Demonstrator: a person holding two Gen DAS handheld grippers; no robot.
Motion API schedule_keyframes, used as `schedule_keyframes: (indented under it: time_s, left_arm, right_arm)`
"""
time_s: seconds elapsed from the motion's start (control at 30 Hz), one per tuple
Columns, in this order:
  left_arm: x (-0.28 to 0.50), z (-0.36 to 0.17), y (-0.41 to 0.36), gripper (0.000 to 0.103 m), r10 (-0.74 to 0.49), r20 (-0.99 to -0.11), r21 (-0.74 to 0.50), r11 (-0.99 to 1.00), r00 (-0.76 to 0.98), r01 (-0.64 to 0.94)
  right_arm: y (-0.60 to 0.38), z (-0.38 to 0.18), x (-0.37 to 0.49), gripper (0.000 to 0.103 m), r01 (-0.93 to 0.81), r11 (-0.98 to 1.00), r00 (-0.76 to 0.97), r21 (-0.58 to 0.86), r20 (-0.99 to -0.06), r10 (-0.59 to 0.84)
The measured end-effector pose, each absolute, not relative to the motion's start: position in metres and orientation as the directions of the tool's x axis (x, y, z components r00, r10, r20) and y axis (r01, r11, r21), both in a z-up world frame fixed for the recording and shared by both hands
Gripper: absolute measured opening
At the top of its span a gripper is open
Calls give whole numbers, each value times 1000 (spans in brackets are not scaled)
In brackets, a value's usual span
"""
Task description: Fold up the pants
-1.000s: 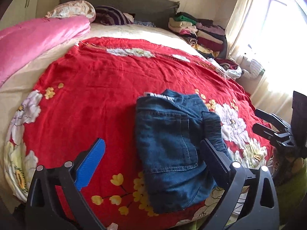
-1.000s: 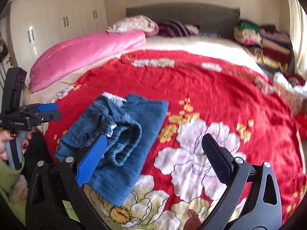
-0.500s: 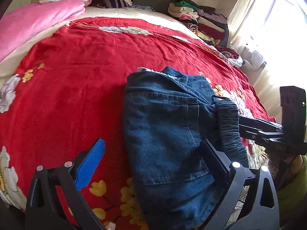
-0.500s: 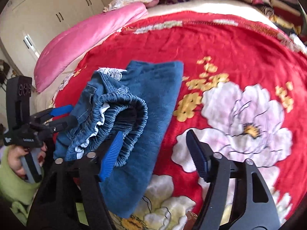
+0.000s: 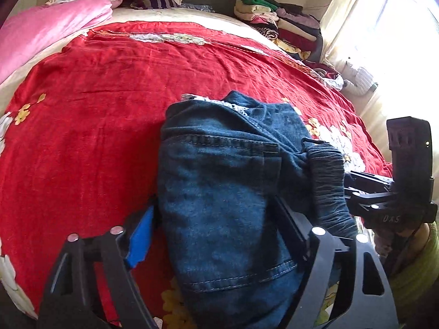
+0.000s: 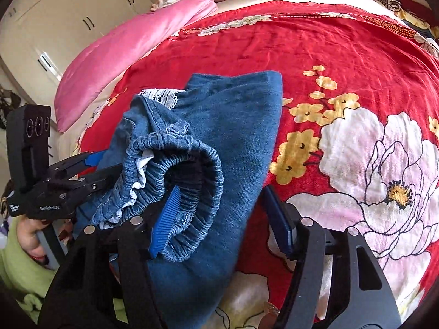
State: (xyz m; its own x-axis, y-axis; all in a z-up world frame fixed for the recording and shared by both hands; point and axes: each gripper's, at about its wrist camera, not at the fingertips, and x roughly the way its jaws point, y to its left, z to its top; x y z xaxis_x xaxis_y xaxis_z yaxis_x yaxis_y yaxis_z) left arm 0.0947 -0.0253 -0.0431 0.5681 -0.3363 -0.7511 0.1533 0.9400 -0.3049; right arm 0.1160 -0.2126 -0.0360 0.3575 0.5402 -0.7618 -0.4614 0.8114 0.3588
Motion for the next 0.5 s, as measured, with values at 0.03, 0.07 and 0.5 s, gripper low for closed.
schedule_keyframes:
  time_s: [0.03, 0.07, 0.5]
  left_arm:
    - [95, -43, -26, 71, -342, -750, -311, 938, 567, 154]
    - [95, -44, -27, 70, -345, -749, -314, 937, 565, 155]
    - [81, -20, -36, 33, -321, -721, -263, 947, 614, 186]
  right_arm:
    - [-212, -36, 115, 56, -463, 811, 360, 358, -759, 542]
    - [-213, -37, 115, 56, -465, 810, 362, 357, -758, 542]
    - [-190, -8, 93, 16, -569, 783, 453, 252, -698, 554]
